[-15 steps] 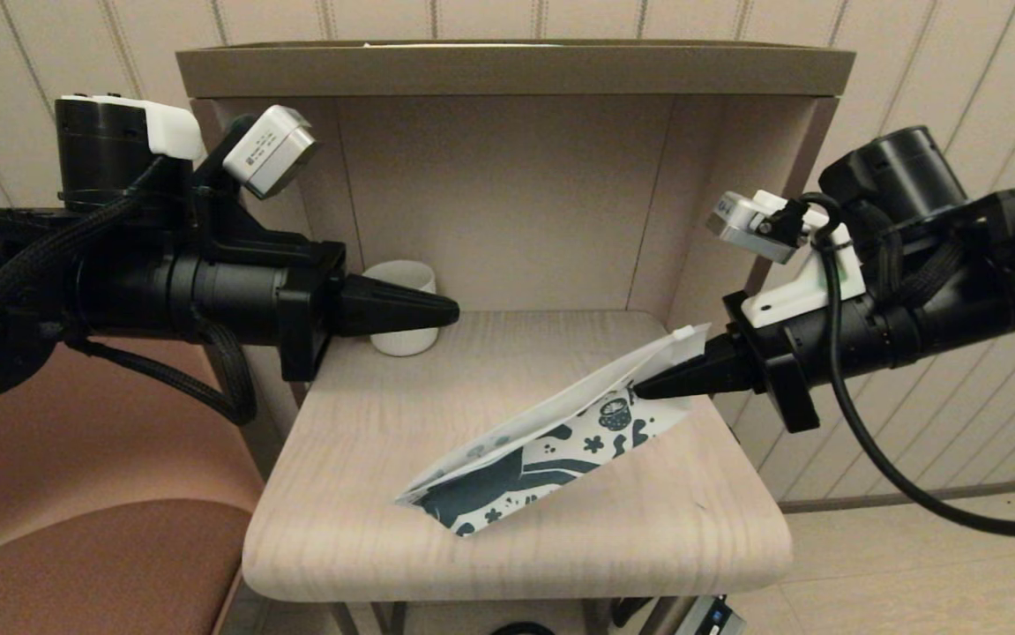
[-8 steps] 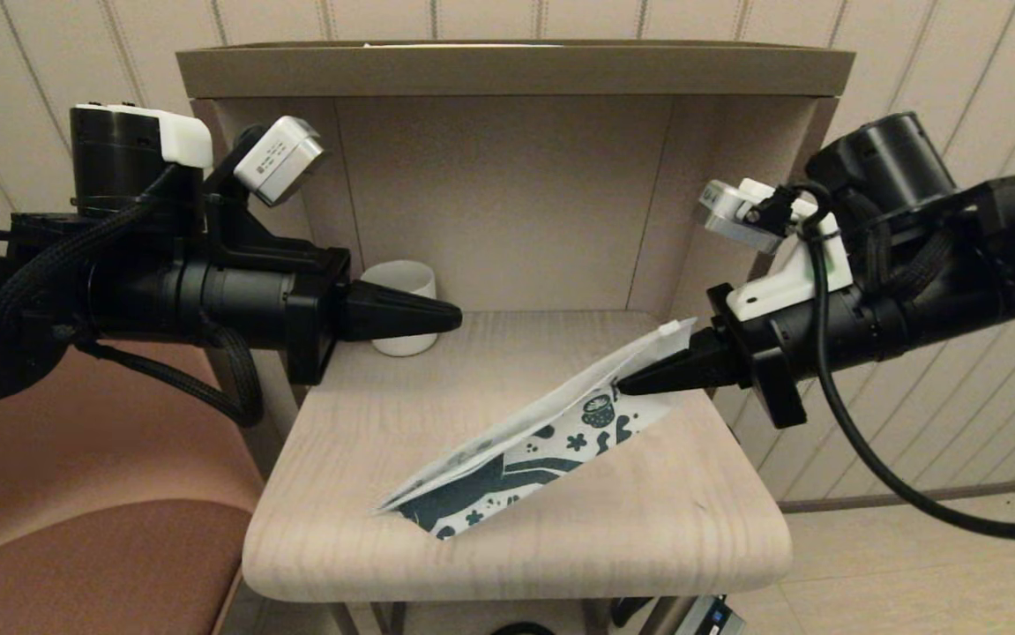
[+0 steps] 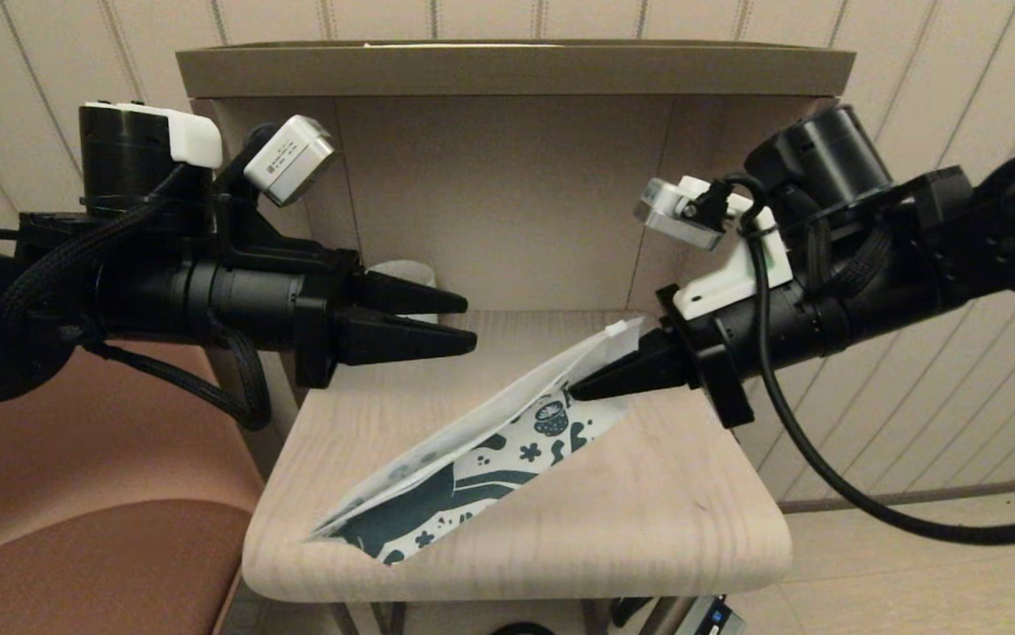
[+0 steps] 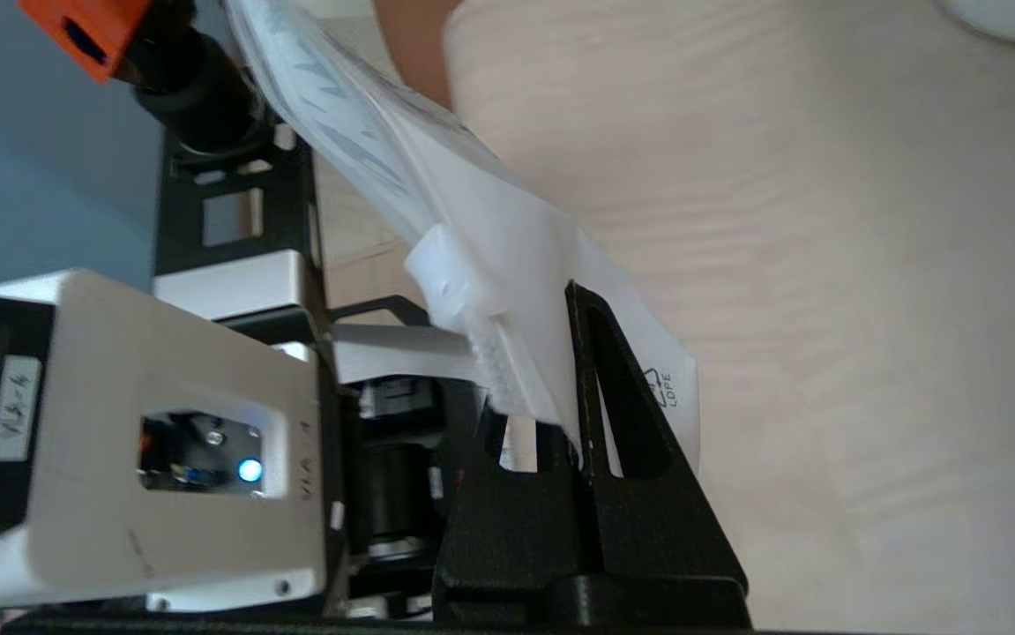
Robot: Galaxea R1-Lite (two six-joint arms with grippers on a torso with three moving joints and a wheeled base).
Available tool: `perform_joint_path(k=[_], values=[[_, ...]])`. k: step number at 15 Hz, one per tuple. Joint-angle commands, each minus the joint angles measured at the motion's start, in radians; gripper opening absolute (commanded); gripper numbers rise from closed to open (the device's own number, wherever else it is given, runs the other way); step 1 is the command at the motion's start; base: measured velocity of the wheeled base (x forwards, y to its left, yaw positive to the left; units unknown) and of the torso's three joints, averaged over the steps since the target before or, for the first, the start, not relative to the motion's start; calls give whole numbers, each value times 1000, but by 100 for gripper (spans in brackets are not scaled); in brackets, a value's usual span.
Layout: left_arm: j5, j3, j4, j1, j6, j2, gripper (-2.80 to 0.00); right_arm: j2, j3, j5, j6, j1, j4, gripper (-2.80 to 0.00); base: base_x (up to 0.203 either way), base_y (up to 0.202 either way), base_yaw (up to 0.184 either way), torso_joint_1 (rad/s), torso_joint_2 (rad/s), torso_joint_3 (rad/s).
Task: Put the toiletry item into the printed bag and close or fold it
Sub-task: Hand it to the other hand
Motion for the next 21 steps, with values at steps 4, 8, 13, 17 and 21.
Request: perform_joint_path(k=[4,8,13,17,21], values=[[0,-5,-2,-11,-7,4,0,61,-59,-1,87,53,1,-280,0,0,0,0,0,0],[2,-2,-4,-15,-4,13,0,84,-83,-3,109,69,2,-280,0,0,0,0,0,0],[9,-18,-4,-19,-12,36,0,129,-106,-3,145,100,2,-280,0,0,0,0,0,0],[61,-44,-4,-28,-50,53,0,154,-143,-46,196,121,1,-280,0,0,0,0,0,0],[112,-48,-5,-45,-54,59,0,171,-173,-54,220,121,1,-280,0,0,0,0,0,0]])
